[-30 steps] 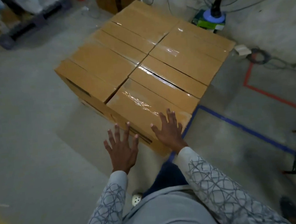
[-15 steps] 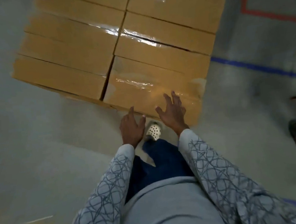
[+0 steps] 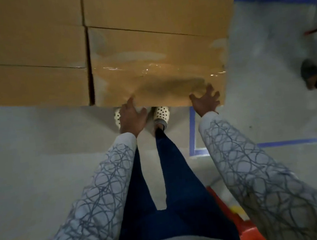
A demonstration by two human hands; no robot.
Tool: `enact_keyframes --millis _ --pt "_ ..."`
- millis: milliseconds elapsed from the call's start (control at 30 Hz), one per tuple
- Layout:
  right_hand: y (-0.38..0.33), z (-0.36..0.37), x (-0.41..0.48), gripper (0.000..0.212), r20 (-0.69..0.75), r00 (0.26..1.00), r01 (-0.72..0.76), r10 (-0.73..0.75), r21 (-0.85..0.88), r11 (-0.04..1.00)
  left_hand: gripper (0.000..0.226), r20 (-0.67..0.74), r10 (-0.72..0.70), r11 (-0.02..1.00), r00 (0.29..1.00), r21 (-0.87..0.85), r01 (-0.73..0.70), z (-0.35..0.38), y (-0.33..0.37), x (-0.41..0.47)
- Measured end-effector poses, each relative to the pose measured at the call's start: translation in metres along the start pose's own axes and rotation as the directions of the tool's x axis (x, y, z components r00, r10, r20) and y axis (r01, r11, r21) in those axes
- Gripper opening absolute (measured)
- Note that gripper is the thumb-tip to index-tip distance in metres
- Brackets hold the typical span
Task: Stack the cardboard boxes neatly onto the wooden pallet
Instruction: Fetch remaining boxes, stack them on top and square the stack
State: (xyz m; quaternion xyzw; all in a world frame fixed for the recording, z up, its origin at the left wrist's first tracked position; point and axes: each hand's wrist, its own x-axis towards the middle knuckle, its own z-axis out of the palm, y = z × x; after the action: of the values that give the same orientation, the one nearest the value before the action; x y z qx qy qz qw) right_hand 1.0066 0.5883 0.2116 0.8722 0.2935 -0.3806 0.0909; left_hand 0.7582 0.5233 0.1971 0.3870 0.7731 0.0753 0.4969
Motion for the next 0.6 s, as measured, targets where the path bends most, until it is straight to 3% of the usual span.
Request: enact_keyframes --millis 67,133,200,267,333,467,600 --pt "0.000 0.001 0.010 0.103 -0.041 0.999 -0.016 0.018 0.061 0.998 0.068 0.043 0.156 0.951 0.987 0.262 -0.162 0.011 0.012 0.009" --pt "0.004 -0.001 0.019 0.107 -0.061 0.997 -0.040 0.048 0.124 0.991 0.065 0.166 0.349 0.801 0.922 0.457 -0.385 0.031 0.028 0.010" --pt "0.011 -0.001 0.032 0.112 -0.096 0.992 -0.065 0.082 0.168 0.984 0.071 0.303 0.471 0.630 0.828 0.542 -0.556 0.053 0.043 0.011" --pt "0.023 -0.003 0.047 0.120 -0.131 0.985 -0.087 0.109 0.166 0.982 0.092 0.411 0.478 0.516 0.776 0.583 -0.627 0.068 0.052 0.017" --pt "0.035 -0.003 0.060 0.132 -0.129 0.984 -0.095 0.121 0.193 0.977 0.111 0.428 0.451 0.462 0.783 0.639 -0.615 0.068 0.050 0.029" --pt "0.057 0.005 0.070 0.155 -0.080 0.996 -0.019 0.049 0.334 0.942 0.118 0.306 0.397 0.511 0.865 0.709 -0.486 0.028 0.028 0.053" --pt "0.066 0.016 0.080 0.160 -0.070 0.997 -0.009 0.039 0.383 0.924 0.126 0.080 0.263 0.711 0.962 0.657 -0.249 -0.023 0.003 0.065"
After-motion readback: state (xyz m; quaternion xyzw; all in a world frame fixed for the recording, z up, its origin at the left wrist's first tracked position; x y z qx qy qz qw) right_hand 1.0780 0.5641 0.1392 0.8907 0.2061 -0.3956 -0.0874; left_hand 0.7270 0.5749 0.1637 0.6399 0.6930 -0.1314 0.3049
